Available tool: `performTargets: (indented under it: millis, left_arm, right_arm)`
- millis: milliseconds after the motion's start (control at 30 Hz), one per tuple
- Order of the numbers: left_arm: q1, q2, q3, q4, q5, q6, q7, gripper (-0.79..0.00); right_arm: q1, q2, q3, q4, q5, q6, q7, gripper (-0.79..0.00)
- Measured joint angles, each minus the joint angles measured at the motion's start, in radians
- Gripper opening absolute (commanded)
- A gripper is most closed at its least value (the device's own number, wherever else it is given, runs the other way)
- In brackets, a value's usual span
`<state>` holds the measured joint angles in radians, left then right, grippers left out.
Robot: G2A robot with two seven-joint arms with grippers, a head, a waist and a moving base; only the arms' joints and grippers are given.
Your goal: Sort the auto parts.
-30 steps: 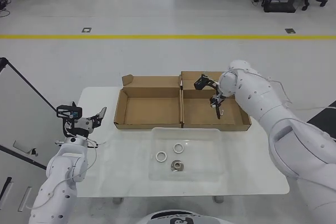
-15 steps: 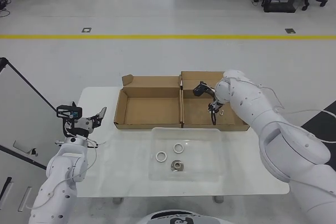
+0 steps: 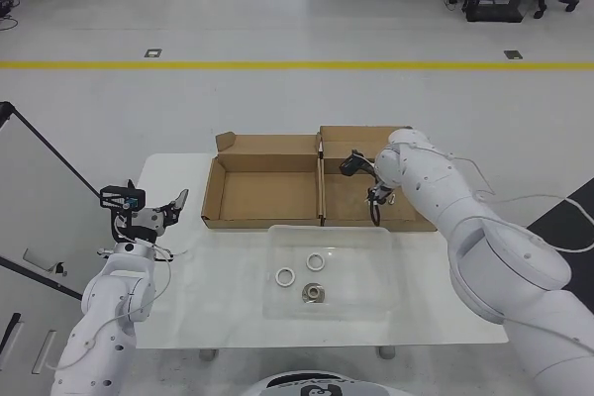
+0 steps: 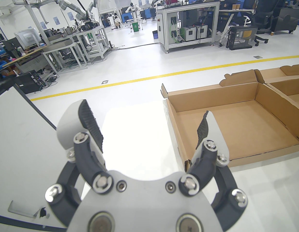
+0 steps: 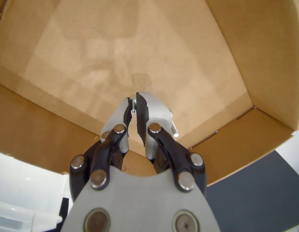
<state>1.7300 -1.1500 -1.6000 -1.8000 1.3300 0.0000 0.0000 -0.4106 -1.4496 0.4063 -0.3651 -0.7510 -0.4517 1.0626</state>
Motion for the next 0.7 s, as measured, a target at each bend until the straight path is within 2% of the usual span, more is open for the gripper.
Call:
performTargets:
  millis: [33, 300, 367, 567, 633, 700]
  left_arm:
    - [0.0, 0.0, 0.0, 0.0, 0.0, 0.0, 0.0, 0.0]
    - [0.0, 0.0, 0.0, 0.0, 0.0, 0.0, 0.0, 0.0]
    - [0.0, 0.0, 0.0, 0.0, 0.0, 0.0, 0.0, 0.0]
    - [0.0, 0.0, 0.0, 0.0, 0.0, 0.0, 0.0, 0.0]
    - [0.0, 0.0, 0.0, 0.0, 0.0, 0.0, 0.0, 0.0]
    - [0.0, 0.0, 0.0, 0.0, 0.0, 0.0, 0.0, 0.0]
  right_arm:
    - [-0.001, -0.003, -0.001, 0.004, -0.003, -0.001, -0.002, -0.785]
    - [-0.003, -0.023, -0.001, 0.033, -0.011, -0.005, -0.012, -0.631]
    - [-0.002, -0.027, 0.001, 0.041, -0.012, -0.006, -0.015, -0.566]
    - [0.005, -0.035, 0.008, 0.058, -0.014, -0.006, -0.039, -0.499]
    - [0.012, -0.036, 0.012, 0.06, -0.015, -0.01, -0.057, -0.44]
    - [0.02, -0.035, 0.018, 0.062, -0.014, -0.014, -0.072, 0.0]
